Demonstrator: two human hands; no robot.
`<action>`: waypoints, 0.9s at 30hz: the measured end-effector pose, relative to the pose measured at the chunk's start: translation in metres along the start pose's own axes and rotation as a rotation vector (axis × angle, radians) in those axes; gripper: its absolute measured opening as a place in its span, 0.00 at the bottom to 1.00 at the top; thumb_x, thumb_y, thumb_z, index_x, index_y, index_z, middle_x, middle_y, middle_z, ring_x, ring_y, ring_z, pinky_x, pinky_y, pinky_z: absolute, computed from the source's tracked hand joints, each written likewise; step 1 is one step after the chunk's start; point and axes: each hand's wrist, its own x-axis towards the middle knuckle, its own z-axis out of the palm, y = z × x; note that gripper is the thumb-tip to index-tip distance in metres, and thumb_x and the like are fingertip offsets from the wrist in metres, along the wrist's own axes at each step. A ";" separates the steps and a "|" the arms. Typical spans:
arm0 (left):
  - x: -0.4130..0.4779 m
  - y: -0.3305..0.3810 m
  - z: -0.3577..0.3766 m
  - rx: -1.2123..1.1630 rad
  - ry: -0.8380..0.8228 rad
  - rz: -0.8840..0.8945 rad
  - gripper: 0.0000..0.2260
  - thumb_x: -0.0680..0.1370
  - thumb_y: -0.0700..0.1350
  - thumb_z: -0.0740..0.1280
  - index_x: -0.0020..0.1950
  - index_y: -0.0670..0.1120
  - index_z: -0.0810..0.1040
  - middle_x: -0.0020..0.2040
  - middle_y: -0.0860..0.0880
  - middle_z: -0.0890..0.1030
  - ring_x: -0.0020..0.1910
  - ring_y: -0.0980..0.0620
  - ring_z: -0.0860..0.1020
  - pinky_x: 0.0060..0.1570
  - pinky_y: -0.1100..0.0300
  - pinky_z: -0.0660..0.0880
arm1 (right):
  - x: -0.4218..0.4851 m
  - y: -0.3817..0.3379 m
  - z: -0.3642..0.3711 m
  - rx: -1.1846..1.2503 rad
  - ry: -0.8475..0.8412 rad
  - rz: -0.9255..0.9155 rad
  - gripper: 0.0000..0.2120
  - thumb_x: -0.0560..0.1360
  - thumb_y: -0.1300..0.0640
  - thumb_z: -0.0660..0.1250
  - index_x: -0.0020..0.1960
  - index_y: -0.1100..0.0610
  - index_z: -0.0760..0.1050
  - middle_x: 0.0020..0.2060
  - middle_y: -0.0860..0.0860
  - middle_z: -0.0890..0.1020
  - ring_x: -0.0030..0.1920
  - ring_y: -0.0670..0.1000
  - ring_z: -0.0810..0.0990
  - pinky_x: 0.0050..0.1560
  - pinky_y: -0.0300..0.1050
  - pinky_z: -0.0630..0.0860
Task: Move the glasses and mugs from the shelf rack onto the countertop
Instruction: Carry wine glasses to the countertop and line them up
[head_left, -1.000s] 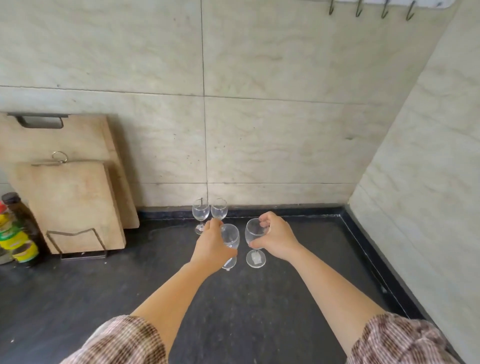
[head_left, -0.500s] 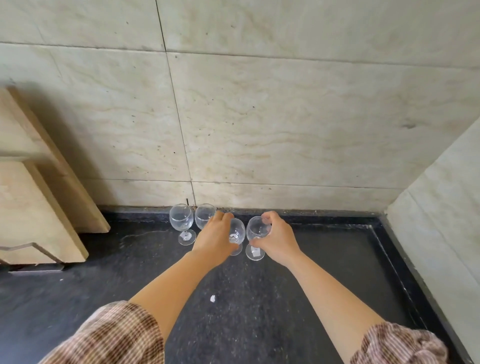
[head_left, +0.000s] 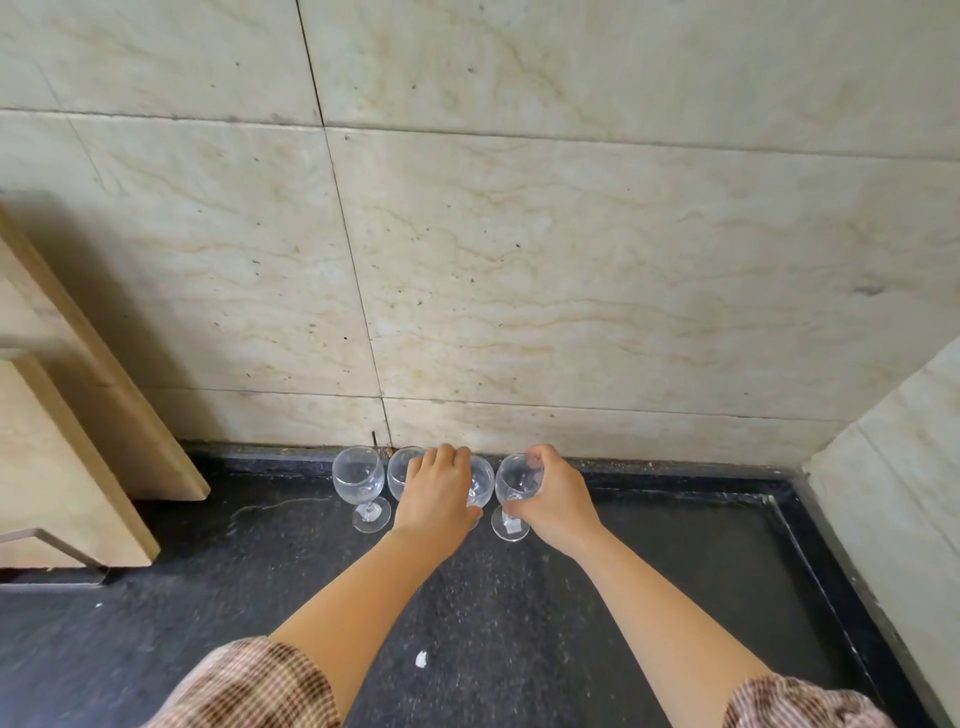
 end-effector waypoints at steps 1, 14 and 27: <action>0.000 0.000 0.000 -0.004 0.003 -0.007 0.29 0.73 0.51 0.69 0.70 0.45 0.64 0.64 0.48 0.71 0.64 0.47 0.68 0.65 0.55 0.62 | 0.000 0.001 0.000 -0.007 -0.003 0.000 0.30 0.66 0.59 0.76 0.64 0.53 0.68 0.59 0.49 0.77 0.53 0.49 0.75 0.49 0.40 0.72; -0.001 0.006 -0.006 0.046 0.040 -0.080 0.23 0.74 0.55 0.66 0.65 0.47 0.66 0.59 0.51 0.77 0.63 0.46 0.64 0.57 0.51 0.60 | 0.000 0.000 0.005 -0.015 0.019 -0.004 0.31 0.66 0.57 0.78 0.64 0.53 0.67 0.60 0.50 0.78 0.56 0.50 0.76 0.54 0.42 0.74; -0.029 -0.007 -0.026 -0.039 0.035 -0.075 0.22 0.78 0.55 0.59 0.70 0.50 0.64 0.70 0.52 0.68 0.70 0.47 0.59 0.64 0.50 0.60 | -0.018 -0.022 0.004 -0.309 0.098 -0.116 0.30 0.73 0.50 0.70 0.70 0.56 0.63 0.66 0.52 0.71 0.66 0.54 0.69 0.59 0.46 0.72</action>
